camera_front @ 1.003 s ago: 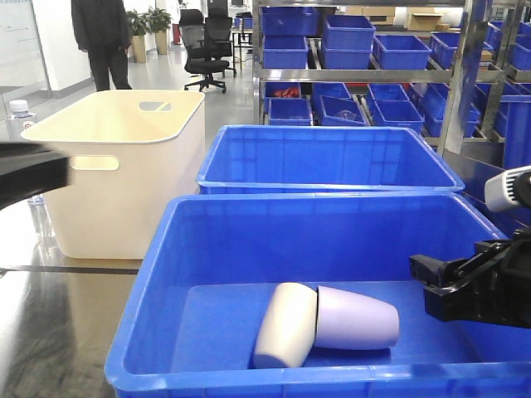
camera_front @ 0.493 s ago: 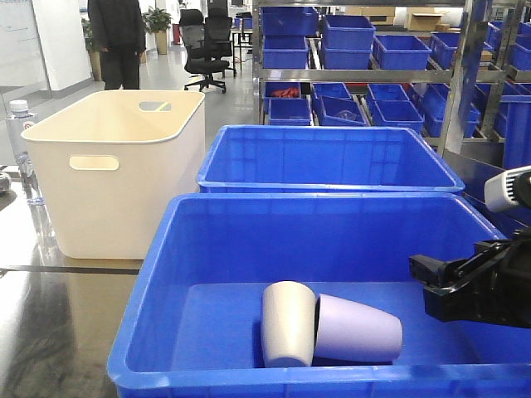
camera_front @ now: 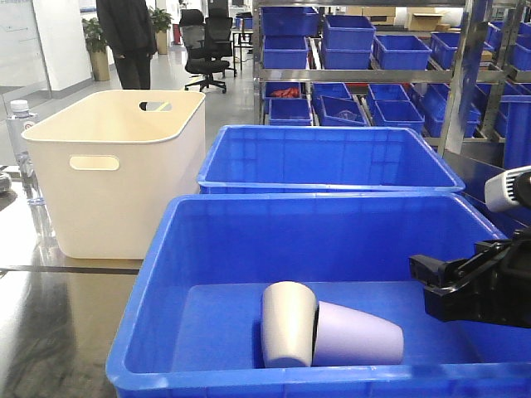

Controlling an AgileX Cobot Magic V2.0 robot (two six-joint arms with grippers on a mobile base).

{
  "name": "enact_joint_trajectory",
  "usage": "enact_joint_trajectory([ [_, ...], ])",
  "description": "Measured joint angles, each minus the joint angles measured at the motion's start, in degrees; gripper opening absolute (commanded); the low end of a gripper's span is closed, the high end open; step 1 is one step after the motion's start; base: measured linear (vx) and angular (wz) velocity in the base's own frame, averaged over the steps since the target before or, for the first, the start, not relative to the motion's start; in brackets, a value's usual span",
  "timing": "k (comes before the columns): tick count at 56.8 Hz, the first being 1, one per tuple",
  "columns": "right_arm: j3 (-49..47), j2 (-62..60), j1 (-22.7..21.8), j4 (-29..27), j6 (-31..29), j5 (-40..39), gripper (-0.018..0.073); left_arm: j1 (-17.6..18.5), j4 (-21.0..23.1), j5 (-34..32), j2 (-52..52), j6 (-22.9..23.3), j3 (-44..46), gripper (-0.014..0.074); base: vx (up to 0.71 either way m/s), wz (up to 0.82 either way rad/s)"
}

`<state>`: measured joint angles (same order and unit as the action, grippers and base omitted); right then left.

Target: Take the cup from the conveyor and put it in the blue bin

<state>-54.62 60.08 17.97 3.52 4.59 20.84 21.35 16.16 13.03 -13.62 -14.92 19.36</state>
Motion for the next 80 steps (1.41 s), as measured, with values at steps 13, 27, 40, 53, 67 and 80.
enact_joint_trajectory([
  [13,0.0,0.0,0.0,0.0,0.0,0.0,0.0547,-9.87,-5.26,-11.08,11.82,1.92,-11.67,-0.0003,0.0,0.0],
  [27,0.0,0.0,0.0,0.0,0.0,0.0,0.0547,-16.21,-13.18,-11.17,14.15,16.68,-20.84,-0.0003,0.0,0.0],
  [40,0.0,0.0,0.0,0.0,0.0,0.0,0.0547,-16.76,-18.24,-3.21,14.34,20.14,-20.94,-0.0003,0.0,0.0],
  [53,0.0,0.0,0.0,0.0,0.0,0.0,0.0547,-16.76,-18.56,-1.31,14.4,20.37,-20.94,-0.0003,0.0,0.0],
  [67,0.0,0.0,0.0,0.0,0.0,0.0,0.0547,-16.76,-18.62,-1.31,14.4,20.43,-20.94,-0.0003,0.0,0.0],
  [80,0.0,0.0,0.0,0.0,0.0,0.0,0.0547,-16.76,-18.68,-1.26,14.4,20.43,-20.94,-0.0003,0.0,0.0],
])
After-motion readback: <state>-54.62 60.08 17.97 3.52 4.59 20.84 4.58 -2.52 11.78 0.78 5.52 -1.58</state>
